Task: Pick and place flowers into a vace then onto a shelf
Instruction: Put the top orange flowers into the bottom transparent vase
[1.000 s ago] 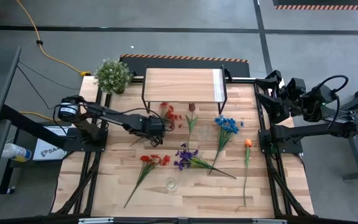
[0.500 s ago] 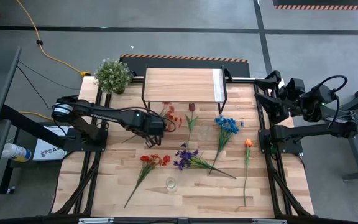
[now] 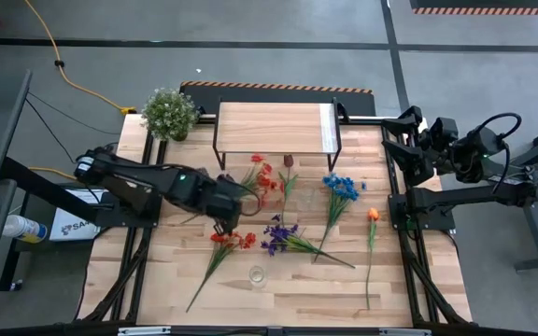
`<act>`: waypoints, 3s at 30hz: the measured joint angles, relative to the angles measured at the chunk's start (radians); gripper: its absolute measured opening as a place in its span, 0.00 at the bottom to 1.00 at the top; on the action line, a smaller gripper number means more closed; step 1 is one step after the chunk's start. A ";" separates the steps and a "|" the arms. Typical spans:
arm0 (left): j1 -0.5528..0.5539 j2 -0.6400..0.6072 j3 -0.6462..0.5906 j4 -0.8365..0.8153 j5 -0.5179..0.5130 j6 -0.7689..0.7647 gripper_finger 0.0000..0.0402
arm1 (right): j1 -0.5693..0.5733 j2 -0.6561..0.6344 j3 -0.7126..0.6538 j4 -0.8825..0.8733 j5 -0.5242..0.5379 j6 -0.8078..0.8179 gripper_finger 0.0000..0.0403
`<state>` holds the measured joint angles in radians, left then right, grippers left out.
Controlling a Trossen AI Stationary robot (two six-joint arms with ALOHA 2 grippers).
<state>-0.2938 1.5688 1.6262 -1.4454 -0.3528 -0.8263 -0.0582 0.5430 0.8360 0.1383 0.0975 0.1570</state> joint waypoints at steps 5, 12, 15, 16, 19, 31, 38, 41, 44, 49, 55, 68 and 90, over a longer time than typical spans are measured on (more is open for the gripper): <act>-0.099 -0.001 0.120 0.022 -0.119 -0.061 0.07 | 0.000 0.000 0.000 0.000 0.000 0.000 0.67; -0.224 -0.001 0.172 0.139 -0.314 -0.070 0.07 | 0.000 0.000 0.000 -0.007 0.000 0.065 0.67; -0.262 -0.001 0.173 0.178 -0.358 -0.070 0.07 | 0.000 0.000 0.000 -0.007 0.000 0.093 0.67; -0.273 -0.001 0.173 0.191 -0.370 -0.071 0.07 | 0.000 0.000 0.000 -0.007 0.000 0.102 0.67; -0.307 -0.001 0.173 0.248 -0.400 -0.071 0.07 | 0.000 0.000 0.000 -0.007 0.000 0.115 0.67; -0.504 0.024 0.173 0.514 -0.628 -0.015 0.07 | 0.000 0.000 0.000 -0.007 0.112 0.099 0.67; -0.608 0.071 0.174 0.624 -0.815 -0.012 0.07 | 0.000 0.000 0.000 -0.006 0.239 0.097 0.67; -0.646 0.106 0.174 0.635 -0.958 -0.018 0.07 | 0.000 0.000 0.000 -0.006 0.292 0.067 0.67; -0.659 0.144 0.174 0.639 -1.089 -0.074 0.07 | 0.000 -0.001 0.000 -0.006 0.341 0.041 0.67; -0.653 0.210 0.173 0.636 -1.214 -0.185 0.07 | 0.000 -0.001 0.000 -0.006 0.394 0.010 0.67; -0.611 0.298 0.173 0.638 -1.219 -0.384 0.07 | 0.000 -0.001 0.000 -0.006 0.420 -0.056 0.67; -0.533 0.388 0.173 0.645 -1.220 -0.482 0.07 | 0.000 0.000 0.000 -0.031 0.420 -0.098 0.67; -0.510 0.497 0.173 0.490 -1.217 -0.596 0.07 | 0.000 -0.001 0.000 -0.029 0.373 -0.087 0.67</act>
<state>-0.8040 2.0656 1.7988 -0.9552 -1.5697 -1.4227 -0.0582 0.5423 0.8360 0.1089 0.4702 0.0704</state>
